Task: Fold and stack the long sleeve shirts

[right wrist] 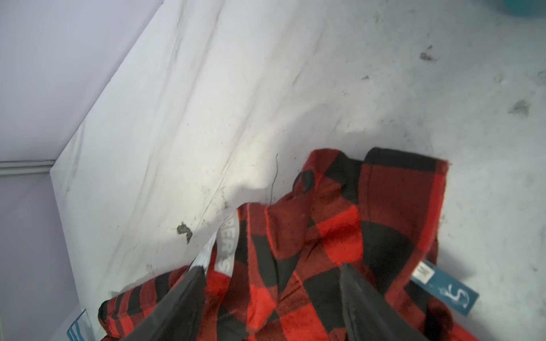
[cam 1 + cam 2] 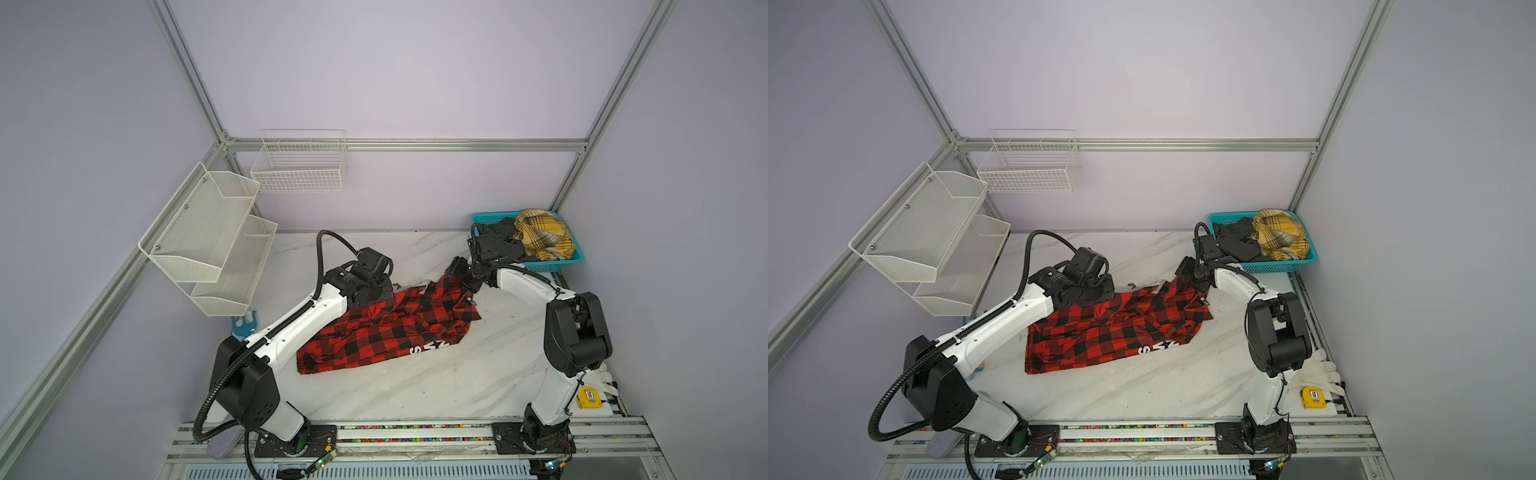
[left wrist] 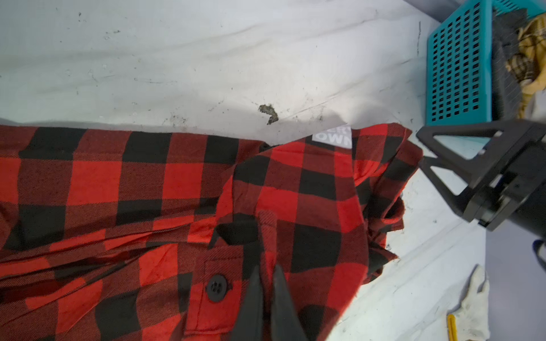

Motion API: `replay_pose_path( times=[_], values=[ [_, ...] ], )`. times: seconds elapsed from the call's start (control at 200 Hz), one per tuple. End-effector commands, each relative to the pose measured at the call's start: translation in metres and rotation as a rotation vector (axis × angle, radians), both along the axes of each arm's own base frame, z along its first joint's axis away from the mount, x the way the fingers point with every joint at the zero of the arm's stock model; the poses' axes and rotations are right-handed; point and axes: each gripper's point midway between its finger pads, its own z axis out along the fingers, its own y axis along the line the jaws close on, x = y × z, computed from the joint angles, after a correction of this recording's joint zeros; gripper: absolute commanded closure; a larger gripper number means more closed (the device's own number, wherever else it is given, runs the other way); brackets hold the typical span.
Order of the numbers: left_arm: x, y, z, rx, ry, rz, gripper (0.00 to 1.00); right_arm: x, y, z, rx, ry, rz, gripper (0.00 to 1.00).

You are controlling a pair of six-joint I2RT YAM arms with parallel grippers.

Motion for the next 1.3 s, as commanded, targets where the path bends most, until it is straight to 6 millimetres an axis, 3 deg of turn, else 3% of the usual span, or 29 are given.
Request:
replay_pose_path(
  times=[0.0,0.07,0.15,0.39,0.555,0.785,0.925,1.045,1.2,1.295],
  values=[
    [-0.016,0.024,-0.006,0.069,-0.032,0.041,1.0,-0.008,0.0,0.003,-0.002,0.056,-0.004,0.28],
    [-0.029,0.04,0.007,0.056,-0.088,0.076,1.0,-0.012,-0.004,0.008,-0.007,0.051,-0.007,0.28],
    [-0.042,0.051,0.007,0.042,-0.113,0.086,1.0,-0.022,-0.006,0.01,-0.002,0.056,0.0,0.28],
    [-0.071,0.05,-0.02,-0.055,-0.085,0.042,1.0,-0.045,-0.011,0.03,-0.003,0.044,0.012,0.28],
    [-0.082,0.047,-0.018,-0.134,-0.126,0.007,1.0,-0.046,-0.003,0.044,0.079,0.038,-0.009,0.28],
    [-0.092,0.047,-0.023,-0.159,-0.12,-0.014,1.0,-0.03,0.016,0.018,0.145,0.106,0.001,0.31],
    [-0.097,0.05,-0.022,-0.165,-0.126,-0.013,1.0,-0.027,0.023,-0.002,0.174,0.145,0.005,0.39],
    [-0.102,0.053,-0.024,-0.161,-0.12,-0.018,1.0,-0.022,0.024,-0.004,0.174,0.142,0.005,0.41],
    [-0.106,0.056,-0.027,-0.151,-0.11,-0.024,1.0,-0.017,0.02,0.015,0.175,0.09,-0.021,0.23],
    [-0.106,0.057,-0.028,-0.144,-0.107,-0.025,1.0,-0.021,0.02,0.019,0.177,0.083,-0.015,0.21]
  ],
)
